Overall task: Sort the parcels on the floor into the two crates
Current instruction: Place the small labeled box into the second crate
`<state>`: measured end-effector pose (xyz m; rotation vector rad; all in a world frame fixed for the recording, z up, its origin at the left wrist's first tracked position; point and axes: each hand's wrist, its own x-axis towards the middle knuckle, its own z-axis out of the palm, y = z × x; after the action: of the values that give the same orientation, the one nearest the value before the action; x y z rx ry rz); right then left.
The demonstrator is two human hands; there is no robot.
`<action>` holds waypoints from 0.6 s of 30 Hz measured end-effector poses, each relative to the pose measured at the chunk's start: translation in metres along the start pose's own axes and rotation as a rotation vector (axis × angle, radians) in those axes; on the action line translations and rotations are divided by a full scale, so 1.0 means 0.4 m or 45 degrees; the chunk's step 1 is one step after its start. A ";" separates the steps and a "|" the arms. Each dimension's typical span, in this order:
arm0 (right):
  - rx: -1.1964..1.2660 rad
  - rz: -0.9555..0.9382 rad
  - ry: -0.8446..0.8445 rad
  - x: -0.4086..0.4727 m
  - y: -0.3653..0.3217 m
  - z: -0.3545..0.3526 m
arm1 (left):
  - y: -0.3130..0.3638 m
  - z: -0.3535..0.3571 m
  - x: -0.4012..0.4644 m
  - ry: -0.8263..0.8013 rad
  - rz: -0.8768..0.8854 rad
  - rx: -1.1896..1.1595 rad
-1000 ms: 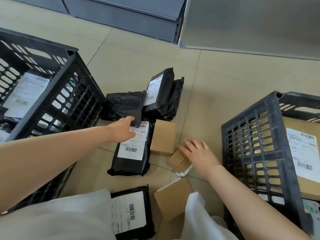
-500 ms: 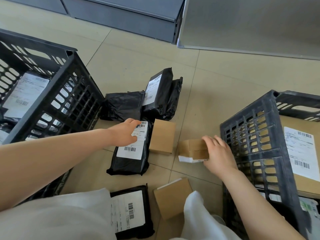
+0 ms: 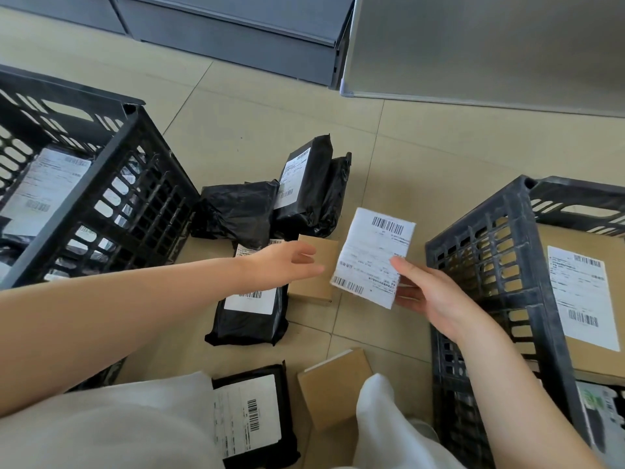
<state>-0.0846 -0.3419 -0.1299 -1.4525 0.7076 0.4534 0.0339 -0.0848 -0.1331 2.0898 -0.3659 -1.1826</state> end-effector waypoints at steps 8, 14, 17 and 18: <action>0.433 0.009 0.000 0.017 0.008 0.069 | 0.022 0.033 -0.004 -0.220 -0.178 -0.600; 0.608 0.063 -0.101 0.013 0.019 0.164 | 0.018 0.023 0.022 -0.044 -0.175 -0.966; 0.546 0.070 -0.090 0.008 0.019 0.166 | 0.010 0.004 0.026 0.007 -0.130 -0.947; 0.536 0.074 -0.060 0.007 0.019 0.157 | 0.009 -0.003 0.027 0.024 -0.121 -0.933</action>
<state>-0.0777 -0.2796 -0.1392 -1.0248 0.7571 0.3563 0.0411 -0.0926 -0.1369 1.4822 0.1682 -1.1269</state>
